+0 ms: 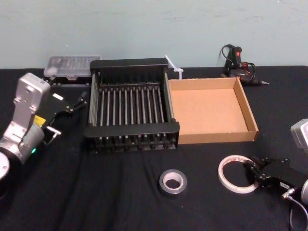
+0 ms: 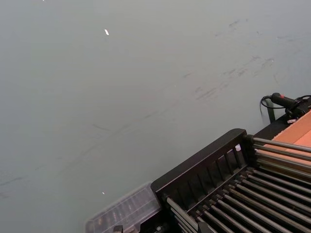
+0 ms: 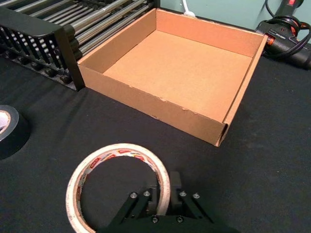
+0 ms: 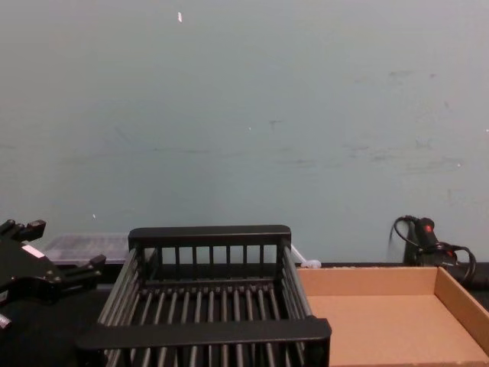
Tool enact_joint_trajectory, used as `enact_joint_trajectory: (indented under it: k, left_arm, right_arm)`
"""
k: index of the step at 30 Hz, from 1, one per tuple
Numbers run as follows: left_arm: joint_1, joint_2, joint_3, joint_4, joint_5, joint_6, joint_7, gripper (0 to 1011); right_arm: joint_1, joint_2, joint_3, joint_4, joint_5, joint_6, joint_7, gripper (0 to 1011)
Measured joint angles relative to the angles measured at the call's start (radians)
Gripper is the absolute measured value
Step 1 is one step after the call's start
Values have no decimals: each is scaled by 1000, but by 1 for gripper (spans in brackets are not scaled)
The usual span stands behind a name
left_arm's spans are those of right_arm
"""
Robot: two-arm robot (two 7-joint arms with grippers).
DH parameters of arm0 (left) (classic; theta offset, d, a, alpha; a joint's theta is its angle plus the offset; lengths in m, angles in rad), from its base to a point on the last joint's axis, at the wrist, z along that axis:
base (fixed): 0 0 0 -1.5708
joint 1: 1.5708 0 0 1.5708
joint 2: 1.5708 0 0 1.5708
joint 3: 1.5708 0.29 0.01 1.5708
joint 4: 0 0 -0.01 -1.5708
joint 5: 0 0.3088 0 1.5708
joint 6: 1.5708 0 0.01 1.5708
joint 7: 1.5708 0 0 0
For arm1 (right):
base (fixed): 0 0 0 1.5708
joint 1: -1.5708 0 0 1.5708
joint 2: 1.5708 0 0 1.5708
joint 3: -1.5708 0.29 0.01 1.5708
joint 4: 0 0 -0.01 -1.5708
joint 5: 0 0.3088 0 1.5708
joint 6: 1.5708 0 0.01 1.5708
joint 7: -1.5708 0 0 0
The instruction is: Pick up the white tape and place it into the black box , Pick up the silver tape and place it into the brown box.
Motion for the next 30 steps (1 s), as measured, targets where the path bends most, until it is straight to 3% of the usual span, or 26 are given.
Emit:
enact_joint_trajectory:
  k: [1,5,22,30]
  left_arm:
    - [0,0,0,0,0,0,0,1001]
    - [0,0,0,0,0,0,0,1001]
    - [0,0,0,0,0,0,0,1001]
    - [0,0,0,0,0,0,0,1001]
  right_arm:
    - [0,0,0,0,0,0,0,164]
    - [0,0,0,0,0,0,0,93]
    - [0,1,0,0,1,0,4,93]
    - [1,13,0,-20,28,-4,38,93]
